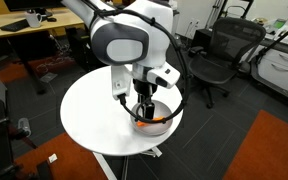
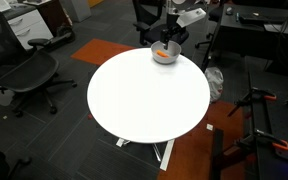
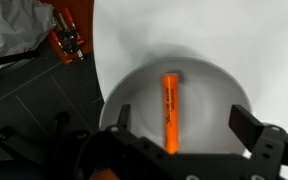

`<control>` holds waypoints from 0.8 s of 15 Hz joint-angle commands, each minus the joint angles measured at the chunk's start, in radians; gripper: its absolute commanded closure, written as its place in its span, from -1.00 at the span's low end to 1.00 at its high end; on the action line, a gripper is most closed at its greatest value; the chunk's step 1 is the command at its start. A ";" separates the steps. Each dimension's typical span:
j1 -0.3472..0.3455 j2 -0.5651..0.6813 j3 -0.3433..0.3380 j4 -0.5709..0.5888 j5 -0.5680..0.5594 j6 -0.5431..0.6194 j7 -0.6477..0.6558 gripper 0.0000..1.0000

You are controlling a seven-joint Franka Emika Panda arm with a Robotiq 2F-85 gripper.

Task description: Put the marker in the bowl on the table

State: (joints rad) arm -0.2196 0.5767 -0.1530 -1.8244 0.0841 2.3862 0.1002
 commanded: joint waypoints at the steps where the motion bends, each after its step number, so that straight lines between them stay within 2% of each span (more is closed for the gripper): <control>1: 0.002 0.002 -0.002 0.005 0.002 -0.002 -0.001 -1.00; 4: -0.001 0.006 0.000 0.016 0.003 0.002 -0.006 -1.00; 12: 0.004 0.113 -0.012 0.134 -0.015 -0.029 0.015 -1.00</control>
State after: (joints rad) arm -0.2186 0.6353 -0.1542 -1.7648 0.0796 2.3859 0.1010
